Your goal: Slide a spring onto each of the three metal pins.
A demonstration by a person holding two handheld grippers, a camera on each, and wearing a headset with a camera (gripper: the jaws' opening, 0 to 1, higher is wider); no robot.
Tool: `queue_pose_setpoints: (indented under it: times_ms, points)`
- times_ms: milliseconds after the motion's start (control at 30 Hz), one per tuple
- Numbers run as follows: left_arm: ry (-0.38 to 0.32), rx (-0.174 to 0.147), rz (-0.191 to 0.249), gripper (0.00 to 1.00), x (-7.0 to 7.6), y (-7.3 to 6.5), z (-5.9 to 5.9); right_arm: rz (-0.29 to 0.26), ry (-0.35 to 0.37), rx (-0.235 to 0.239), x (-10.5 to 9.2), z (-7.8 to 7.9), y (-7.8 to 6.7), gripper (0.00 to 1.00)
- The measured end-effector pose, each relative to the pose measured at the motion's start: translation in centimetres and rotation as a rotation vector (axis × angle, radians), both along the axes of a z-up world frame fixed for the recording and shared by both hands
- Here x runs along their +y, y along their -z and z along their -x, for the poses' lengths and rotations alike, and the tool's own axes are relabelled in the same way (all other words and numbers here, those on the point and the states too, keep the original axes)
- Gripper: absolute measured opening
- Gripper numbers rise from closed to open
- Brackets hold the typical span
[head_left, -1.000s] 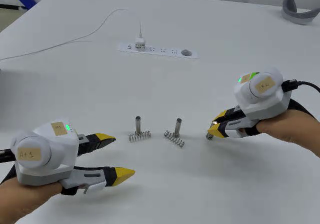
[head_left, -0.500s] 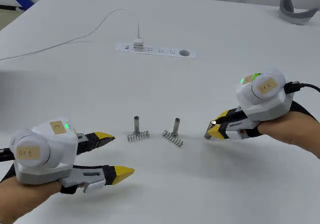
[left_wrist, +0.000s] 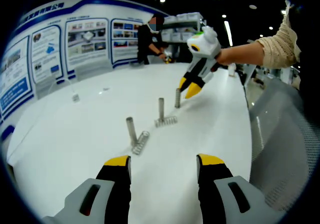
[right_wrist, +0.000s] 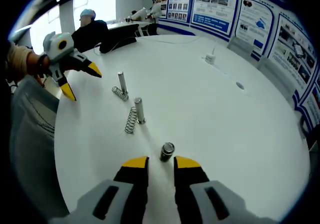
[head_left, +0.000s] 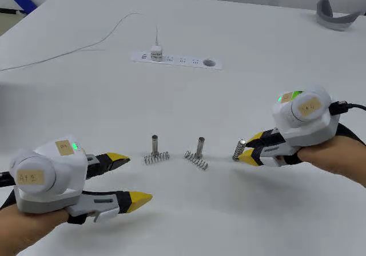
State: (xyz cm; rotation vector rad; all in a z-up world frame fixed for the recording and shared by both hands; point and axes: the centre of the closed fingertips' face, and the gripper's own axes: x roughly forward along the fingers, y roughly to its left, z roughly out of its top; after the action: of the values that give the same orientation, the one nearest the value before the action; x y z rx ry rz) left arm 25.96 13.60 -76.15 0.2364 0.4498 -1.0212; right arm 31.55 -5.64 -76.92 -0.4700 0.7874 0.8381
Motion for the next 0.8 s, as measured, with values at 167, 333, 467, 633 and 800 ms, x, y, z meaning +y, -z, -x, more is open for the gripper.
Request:
queue_pose_setpoints:
  times_ms: [167,333,467,633,800]
  points:
    - [0.000,0.000,-0.001,0.53,0.1,0.0,0.0,-0.002,0.003,0.003,0.0,0.7,0.1,0.21]
    - [0.002,-0.001,-0.001,0.53,0.0,0.0,0.0,-0.006,-0.002,0.003,0.3,1.1,0.1,0.21]
    - [0.003,-0.002,-0.001,0.53,0.1,0.0,0.0,-0.010,-0.004,0.004,0.5,1.5,0.1,0.21]
    - [0.000,-0.004,-0.002,0.53,0.2,0.0,-0.1,-0.017,-0.009,0.007,1.0,1.8,0.2,0.21]
    - [-0.001,-0.005,-0.004,0.53,0.2,0.1,0.0,-0.028,-0.017,0.010,1.8,2.2,0.3,0.21]
